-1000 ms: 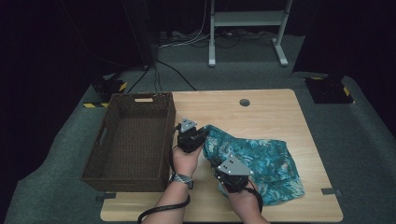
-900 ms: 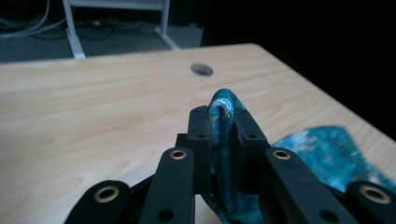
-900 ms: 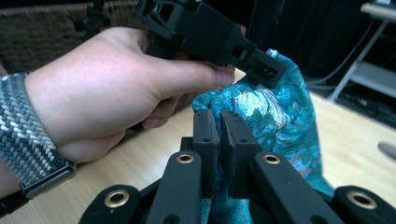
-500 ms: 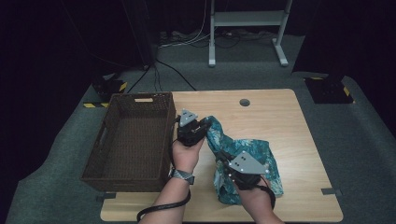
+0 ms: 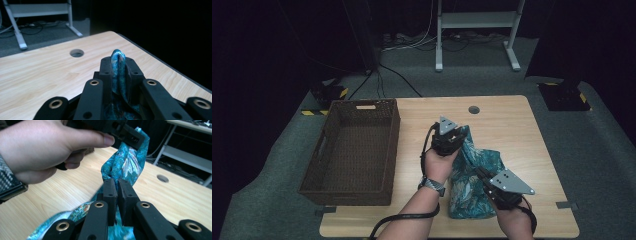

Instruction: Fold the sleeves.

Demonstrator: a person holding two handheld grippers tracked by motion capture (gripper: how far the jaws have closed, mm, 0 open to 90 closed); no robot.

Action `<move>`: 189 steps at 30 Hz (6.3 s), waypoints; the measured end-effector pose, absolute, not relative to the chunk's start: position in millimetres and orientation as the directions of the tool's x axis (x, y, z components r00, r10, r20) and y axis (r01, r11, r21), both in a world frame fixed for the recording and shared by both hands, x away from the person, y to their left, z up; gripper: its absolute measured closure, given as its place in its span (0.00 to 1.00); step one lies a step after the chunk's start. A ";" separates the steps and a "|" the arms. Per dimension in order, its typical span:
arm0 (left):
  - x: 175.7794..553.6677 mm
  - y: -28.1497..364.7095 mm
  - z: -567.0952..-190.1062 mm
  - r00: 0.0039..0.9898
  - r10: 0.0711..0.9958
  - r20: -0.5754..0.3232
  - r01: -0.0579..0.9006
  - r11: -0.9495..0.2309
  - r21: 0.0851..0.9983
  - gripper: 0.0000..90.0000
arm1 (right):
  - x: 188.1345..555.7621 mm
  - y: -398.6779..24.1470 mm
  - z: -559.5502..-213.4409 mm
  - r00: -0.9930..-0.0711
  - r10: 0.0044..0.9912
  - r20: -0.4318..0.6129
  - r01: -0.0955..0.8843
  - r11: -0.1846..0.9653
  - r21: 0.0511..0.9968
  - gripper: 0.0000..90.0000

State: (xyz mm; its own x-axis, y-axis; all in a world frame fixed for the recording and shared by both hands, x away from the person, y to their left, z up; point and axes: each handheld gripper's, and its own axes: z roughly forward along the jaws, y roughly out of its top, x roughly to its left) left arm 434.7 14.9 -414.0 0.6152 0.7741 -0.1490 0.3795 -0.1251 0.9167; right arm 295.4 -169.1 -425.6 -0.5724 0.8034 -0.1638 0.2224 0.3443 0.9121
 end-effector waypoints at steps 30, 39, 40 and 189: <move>454.7 -72.4 -478.6 0.684 0.720 -0.115 0.461 -0.304 0.834 0.72 | 293.7 -232.0 -486.7 -0.483 0.873 -0.072 0.405 0.295 0.865 0.96; 453.5 -69.4 -475.2 0.693 0.712 -0.114 0.452 -0.305 0.838 0.46 | 294.4 -231.6 -490.0 -0.482 0.874 -0.063 0.411 0.288 0.865 0.90; 453.1 -66.1 -473.4 0.690 0.715 -0.112 0.451 -0.305 0.839 0.44 | 294.9 -231.6 -490.9 -0.482 0.874 -0.059 0.414 0.287 0.864 0.88; 346.3 -12.7 -536.0 0.670 0.743 -0.003 0.514 -0.461 0.723 0.15 | 347.6 -262.0 -528.5 -0.495 0.869 0.018 0.568 0.308 0.763 0.25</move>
